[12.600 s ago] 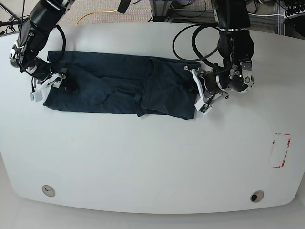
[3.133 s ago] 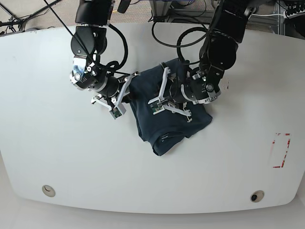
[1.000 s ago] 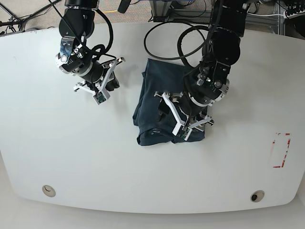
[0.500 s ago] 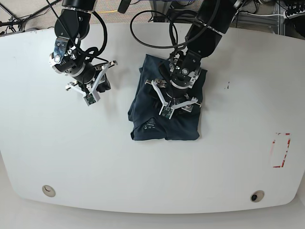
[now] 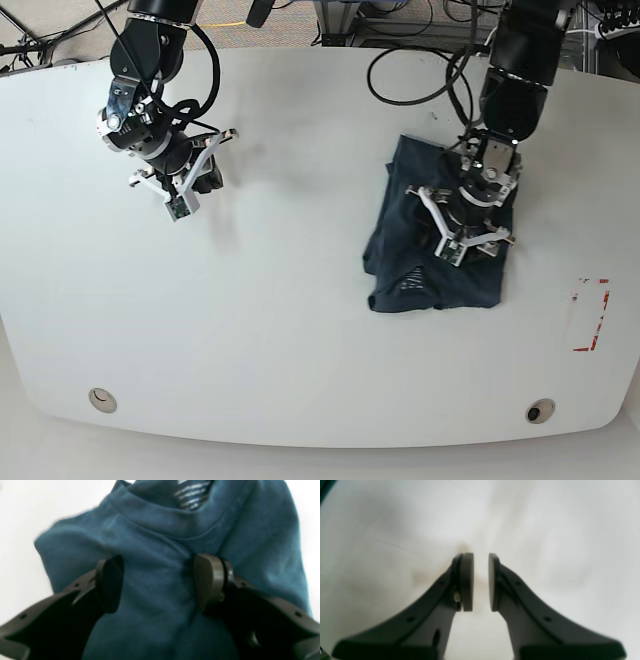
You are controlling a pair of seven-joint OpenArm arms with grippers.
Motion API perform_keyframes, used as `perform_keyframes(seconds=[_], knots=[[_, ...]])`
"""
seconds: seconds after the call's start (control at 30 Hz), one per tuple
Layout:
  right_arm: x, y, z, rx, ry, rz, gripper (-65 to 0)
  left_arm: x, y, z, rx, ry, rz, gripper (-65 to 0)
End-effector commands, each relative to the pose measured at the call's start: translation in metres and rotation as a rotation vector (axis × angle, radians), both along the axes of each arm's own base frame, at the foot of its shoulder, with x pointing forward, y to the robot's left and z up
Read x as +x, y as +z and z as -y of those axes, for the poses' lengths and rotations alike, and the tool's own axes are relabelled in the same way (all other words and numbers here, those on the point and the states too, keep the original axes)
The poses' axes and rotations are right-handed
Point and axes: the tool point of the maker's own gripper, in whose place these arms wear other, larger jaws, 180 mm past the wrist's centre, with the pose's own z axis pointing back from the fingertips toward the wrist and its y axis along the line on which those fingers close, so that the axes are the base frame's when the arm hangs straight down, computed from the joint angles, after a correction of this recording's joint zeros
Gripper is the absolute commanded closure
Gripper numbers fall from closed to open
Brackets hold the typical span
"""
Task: Fold the T-shirt properly
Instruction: 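Carry the folded shirt with the left gripper to the table edge beside the red square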
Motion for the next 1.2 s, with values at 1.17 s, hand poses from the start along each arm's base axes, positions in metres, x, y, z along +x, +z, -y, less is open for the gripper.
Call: perform_keyframes(seconds=[1.17], knots=[[0.017, 0.033, 0.001, -0.011, 0.005, 0.129, -9.5, -0.036, 0.099, -0.309, 0.394, 0.120, -0.221, -40.3]])
